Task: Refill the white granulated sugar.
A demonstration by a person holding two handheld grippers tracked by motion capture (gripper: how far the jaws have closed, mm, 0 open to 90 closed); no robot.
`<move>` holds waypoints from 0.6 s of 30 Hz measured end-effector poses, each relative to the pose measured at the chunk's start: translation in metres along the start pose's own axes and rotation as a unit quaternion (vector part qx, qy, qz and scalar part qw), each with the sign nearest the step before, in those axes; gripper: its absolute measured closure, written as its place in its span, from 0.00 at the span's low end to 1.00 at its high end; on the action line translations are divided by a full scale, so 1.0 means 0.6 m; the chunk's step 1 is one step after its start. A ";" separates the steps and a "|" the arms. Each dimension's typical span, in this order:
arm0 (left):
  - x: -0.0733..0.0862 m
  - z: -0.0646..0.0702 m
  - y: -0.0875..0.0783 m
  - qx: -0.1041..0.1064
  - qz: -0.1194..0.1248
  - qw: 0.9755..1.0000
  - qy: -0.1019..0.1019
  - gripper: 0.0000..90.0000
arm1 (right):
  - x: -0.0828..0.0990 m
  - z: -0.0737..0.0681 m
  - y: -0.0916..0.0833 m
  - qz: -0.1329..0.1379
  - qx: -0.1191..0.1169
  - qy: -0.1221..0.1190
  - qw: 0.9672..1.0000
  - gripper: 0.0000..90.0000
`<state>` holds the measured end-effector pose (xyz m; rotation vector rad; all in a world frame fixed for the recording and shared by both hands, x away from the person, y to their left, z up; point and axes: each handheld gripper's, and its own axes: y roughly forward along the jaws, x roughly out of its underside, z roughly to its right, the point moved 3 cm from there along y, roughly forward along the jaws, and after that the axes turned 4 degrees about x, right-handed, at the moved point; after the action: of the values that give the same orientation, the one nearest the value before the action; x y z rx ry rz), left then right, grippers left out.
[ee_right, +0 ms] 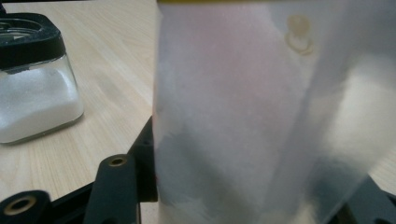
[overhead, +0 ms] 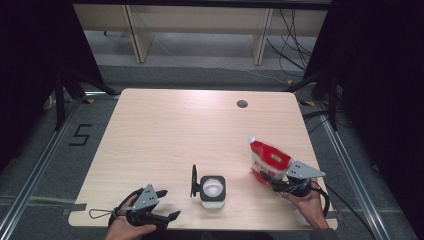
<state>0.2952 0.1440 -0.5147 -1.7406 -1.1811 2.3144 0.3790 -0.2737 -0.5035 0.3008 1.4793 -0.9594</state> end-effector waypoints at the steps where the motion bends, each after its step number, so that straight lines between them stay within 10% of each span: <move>1: 0.000 0.000 0.000 0.000 0.001 1.000 0.000 0.22 | 0.001 0.000 0.001 0.008 -0.003 0.001 1.000 0.50; 6: 0.000 0.000 0.000 0.000 0.000 1.000 -0.001 0.22 | 0.006 0.002 -0.011 0.005 -0.003 0.045 0.999 0.44; 18: 0.000 0.000 0.000 -0.001 0.000 1.000 0.000 0.22 | 0.009 0.000 -0.033 -0.008 0.032 0.048 0.998 0.29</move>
<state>0.2952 0.1442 -0.5147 -1.7401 -1.1837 2.3139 0.3644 -0.2877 -0.5009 0.3864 1.5424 -1.0192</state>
